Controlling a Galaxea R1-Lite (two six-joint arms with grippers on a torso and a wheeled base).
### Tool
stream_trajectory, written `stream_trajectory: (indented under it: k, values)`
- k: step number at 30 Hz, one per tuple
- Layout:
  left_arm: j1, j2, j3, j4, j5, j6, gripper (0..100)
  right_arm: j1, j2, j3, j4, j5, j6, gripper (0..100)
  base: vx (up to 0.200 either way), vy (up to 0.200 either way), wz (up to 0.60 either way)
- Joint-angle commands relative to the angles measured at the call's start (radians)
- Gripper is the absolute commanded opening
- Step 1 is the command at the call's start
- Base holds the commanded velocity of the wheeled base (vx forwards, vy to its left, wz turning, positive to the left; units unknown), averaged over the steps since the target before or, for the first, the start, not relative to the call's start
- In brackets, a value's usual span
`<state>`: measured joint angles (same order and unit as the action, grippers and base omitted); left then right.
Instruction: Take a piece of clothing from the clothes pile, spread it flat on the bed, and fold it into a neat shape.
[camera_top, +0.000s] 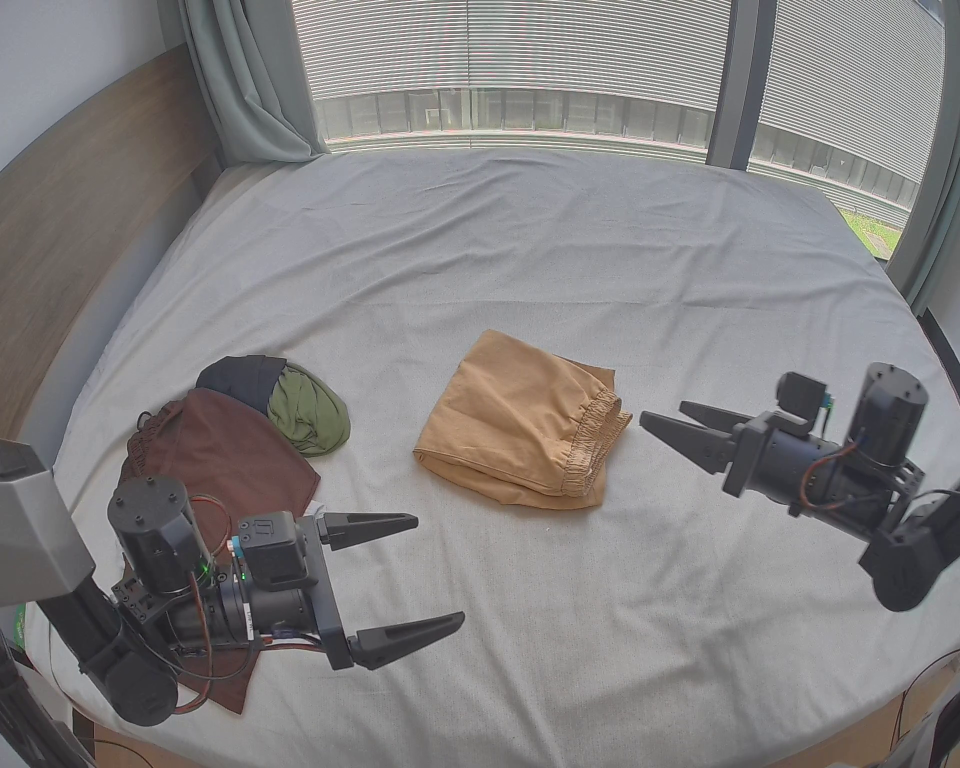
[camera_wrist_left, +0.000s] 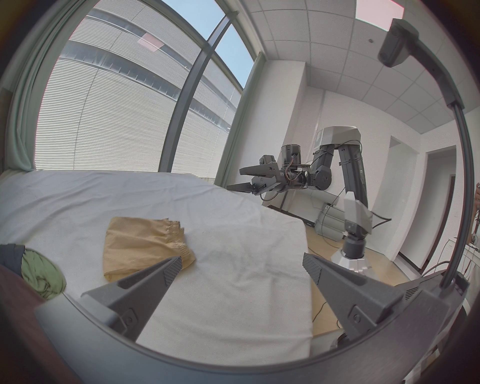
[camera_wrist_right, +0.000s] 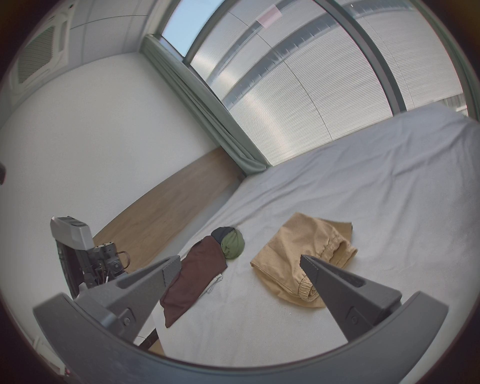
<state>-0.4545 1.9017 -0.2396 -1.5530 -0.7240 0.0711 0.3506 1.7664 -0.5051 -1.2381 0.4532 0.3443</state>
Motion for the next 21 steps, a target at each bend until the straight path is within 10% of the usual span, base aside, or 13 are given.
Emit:
stream_trajectory:
  k: [1, 15, 21]
  values:
    - [-0.105, -0.184, 0.083, 0.001, 0.028, -0.019, 100, -0.021, -0.326, 0.188, -0.003, -0.025, -0.094, 100, 0.000, 0.000, 0.00]
    - [-0.214, -0.500, 0.217, 0.001, 0.331, -0.160, 100, -0.263, -0.825, 0.505, 0.011, -0.037, -0.225, 100, 0.000, 0.000, 0.00]
    - [-0.115, -0.607, 0.240, 0.011, 0.417, -0.223, 100, -0.323, -1.309, 0.504, 0.463, -0.027, -0.206, 100, 0.000, 0.000, 0.00]
